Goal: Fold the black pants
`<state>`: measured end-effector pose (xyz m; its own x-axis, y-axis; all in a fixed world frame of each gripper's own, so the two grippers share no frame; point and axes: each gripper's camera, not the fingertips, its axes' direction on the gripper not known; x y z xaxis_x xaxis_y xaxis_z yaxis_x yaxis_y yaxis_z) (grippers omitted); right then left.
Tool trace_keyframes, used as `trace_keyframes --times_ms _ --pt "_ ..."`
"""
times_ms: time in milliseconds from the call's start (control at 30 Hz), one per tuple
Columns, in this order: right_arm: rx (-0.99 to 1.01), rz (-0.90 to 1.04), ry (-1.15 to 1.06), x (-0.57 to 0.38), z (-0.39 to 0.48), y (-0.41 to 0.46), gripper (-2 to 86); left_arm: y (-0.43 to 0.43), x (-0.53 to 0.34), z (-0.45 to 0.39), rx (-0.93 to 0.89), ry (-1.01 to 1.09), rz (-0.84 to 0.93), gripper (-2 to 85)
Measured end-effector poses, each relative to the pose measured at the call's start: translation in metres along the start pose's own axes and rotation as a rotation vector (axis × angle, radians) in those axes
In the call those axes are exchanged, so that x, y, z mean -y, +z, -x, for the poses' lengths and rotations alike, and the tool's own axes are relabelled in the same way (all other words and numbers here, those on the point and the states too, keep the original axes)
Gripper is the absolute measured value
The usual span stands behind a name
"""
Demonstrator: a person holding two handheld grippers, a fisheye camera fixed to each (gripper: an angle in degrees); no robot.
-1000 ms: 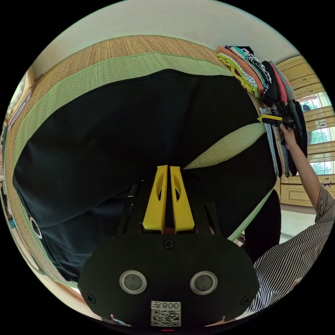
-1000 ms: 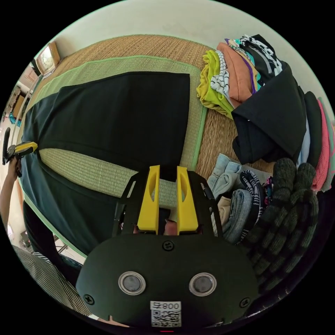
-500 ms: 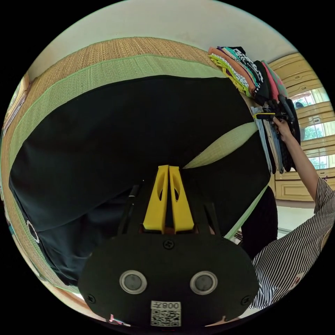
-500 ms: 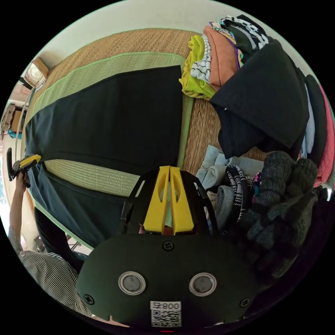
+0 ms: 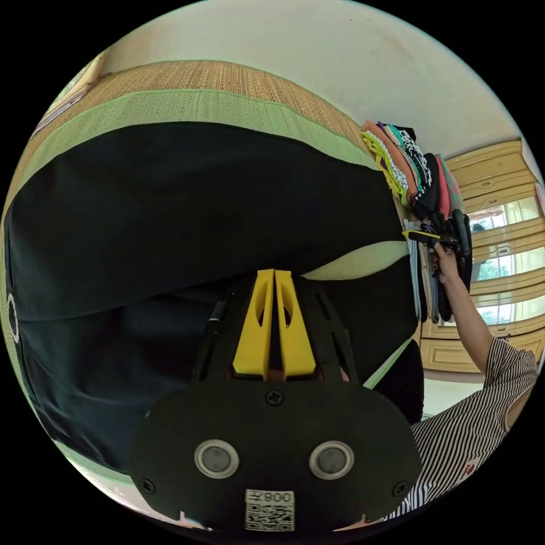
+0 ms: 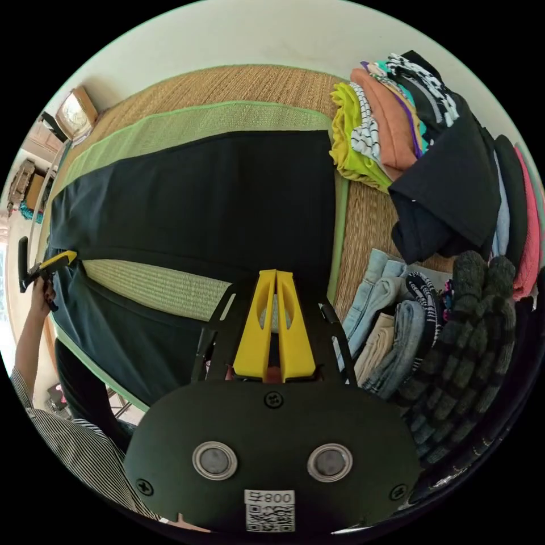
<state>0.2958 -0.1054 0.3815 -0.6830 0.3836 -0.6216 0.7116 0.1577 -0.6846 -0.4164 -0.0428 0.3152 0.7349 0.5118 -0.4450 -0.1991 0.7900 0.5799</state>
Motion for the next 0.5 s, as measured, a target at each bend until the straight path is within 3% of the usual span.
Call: trace_keyframes --times_ms 267,500 --pt "0.078 -0.029 0.011 0.006 0.019 -0.009 0.1 -0.120 -0.062 0.032 0.030 -0.103 -0.188 0.2" --pt "0.389 -0.080 -0.302 -0.004 0.134 -0.023 0.1 -0.229 -0.158 0.103 0.226 -0.444 -0.316 0.2"
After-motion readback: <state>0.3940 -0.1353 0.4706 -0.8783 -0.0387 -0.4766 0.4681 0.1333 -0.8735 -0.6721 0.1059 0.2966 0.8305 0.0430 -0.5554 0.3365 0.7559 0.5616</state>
